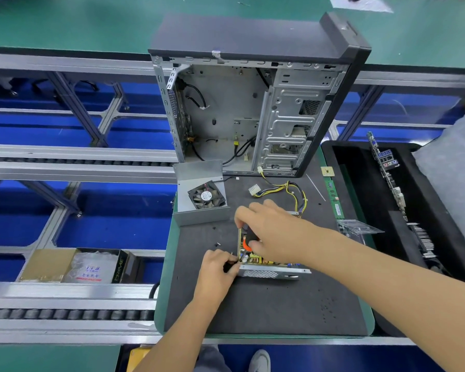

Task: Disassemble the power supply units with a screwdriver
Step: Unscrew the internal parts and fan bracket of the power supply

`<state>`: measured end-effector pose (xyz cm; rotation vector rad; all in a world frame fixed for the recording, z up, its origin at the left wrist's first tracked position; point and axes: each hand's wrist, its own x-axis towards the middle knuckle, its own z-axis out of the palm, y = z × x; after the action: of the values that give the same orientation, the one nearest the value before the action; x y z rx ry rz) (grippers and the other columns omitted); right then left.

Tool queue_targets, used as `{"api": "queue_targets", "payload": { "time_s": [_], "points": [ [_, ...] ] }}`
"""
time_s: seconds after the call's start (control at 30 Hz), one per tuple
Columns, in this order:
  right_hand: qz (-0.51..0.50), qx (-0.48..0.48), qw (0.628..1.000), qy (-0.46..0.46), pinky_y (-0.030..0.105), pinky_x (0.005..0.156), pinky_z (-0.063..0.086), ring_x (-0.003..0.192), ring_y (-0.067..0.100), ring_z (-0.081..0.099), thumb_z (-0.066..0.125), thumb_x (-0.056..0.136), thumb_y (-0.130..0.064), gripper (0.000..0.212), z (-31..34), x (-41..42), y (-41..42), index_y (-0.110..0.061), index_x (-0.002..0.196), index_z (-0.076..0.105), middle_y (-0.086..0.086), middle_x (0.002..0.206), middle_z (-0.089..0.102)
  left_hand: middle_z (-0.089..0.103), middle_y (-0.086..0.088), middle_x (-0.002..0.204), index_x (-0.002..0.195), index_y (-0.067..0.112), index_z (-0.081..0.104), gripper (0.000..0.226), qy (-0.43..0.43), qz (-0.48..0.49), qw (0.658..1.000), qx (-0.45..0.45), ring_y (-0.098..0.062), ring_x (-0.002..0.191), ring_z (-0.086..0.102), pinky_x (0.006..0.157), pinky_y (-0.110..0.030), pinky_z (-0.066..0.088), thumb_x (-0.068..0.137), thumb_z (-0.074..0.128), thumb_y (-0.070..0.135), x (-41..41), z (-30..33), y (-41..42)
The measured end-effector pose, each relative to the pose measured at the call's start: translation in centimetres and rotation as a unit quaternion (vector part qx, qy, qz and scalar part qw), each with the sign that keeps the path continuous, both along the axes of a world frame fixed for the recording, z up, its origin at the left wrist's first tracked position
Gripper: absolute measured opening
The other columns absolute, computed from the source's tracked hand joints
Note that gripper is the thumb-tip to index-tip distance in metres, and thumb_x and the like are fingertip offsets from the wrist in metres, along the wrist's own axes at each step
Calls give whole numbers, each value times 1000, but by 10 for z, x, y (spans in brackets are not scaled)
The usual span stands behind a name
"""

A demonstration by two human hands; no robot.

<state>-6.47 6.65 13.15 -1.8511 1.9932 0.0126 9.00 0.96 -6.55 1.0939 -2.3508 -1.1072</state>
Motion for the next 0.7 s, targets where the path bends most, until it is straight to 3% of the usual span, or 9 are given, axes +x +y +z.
{"api": "queue_targets", "payload": {
  "time_s": [0.07,0.13,0.23,0.3,0.4,0.47,0.57,0.63,0.7],
  "points": [
    [-31,26,999,16,35,60,36,84,26,47,58,92,-50,39,3,-1,-1,-22,106,35,-2,88,49,66,1,92,100,10,76,16,2,0,1000,-2,-14,95,49,82,-19,40,86,77,15,0,0,0],
    [-47,30,993,105,32,48,22,66,23,40,46,90,-68,52,5,0,-2,-18,98,33,-3,69,39,67,1,92,99,9,76,15,5,3,1000,-1,-15,95,49,82,-18,39,86,77,14,0,1,-1],
    [-3,-27,983,183,32,51,26,74,28,56,39,99,-55,39,0,2,-1,-17,103,40,3,72,47,64,4,92,101,12,75,12,8,-5,1000,-7,-12,95,46,84,-20,40,91,71,18,1,1,0],
    [0,-41,992,122,33,59,35,91,31,59,51,97,-40,30,-1,2,0,-17,112,39,4,92,53,64,5,93,102,13,74,12,16,-15,1000,-15,-12,95,46,85,-22,41,95,66,18,2,0,-1],
    [13,-12,999,41,36,69,43,97,25,49,67,89,-28,41,2,1,-2,-19,116,38,2,106,48,65,5,95,105,14,74,15,18,-42,998,-31,-11,94,46,85,-18,38,99,61,16,7,0,-4],
    [-17,13,1000,20,35,60,39,83,25,49,73,82,-47,55,0,0,-2,-17,109,37,0,93,51,63,9,93,106,14,74,15,19,-64,997,-34,-10,92,44,85,-20,40,98,62,15,9,-1,-6],
    [-28,-22,986,161,32,44,20,57,25,48,45,85,-74,62,0,-3,-3,-15,94,30,-2,63,44,65,7,99,113,15,72,19,19,-82,996,-25,-10,97,46,90,-15,38,94,68,16,11,-1,-8],
    [18,-56,979,197,33,46,27,74,30,62,38,97,-62,47,-3,-4,-2,-16,95,30,2,74,57,65,6,102,115,16,72,24,14,-78,997,-14,-9,101,47,91,-11,37,91,71,16,11,-1,-8],
    [38,-55,991,118,36,62,40,94,28,58,50,97,-45,31,-4,-5,-1,-18,105,37,0,96,59,64,7,100,114,16,72,24,13,-72,997,-7,-10,101,48,90,-14,39,90,73,15,10,-2,-9]
  ]
}}
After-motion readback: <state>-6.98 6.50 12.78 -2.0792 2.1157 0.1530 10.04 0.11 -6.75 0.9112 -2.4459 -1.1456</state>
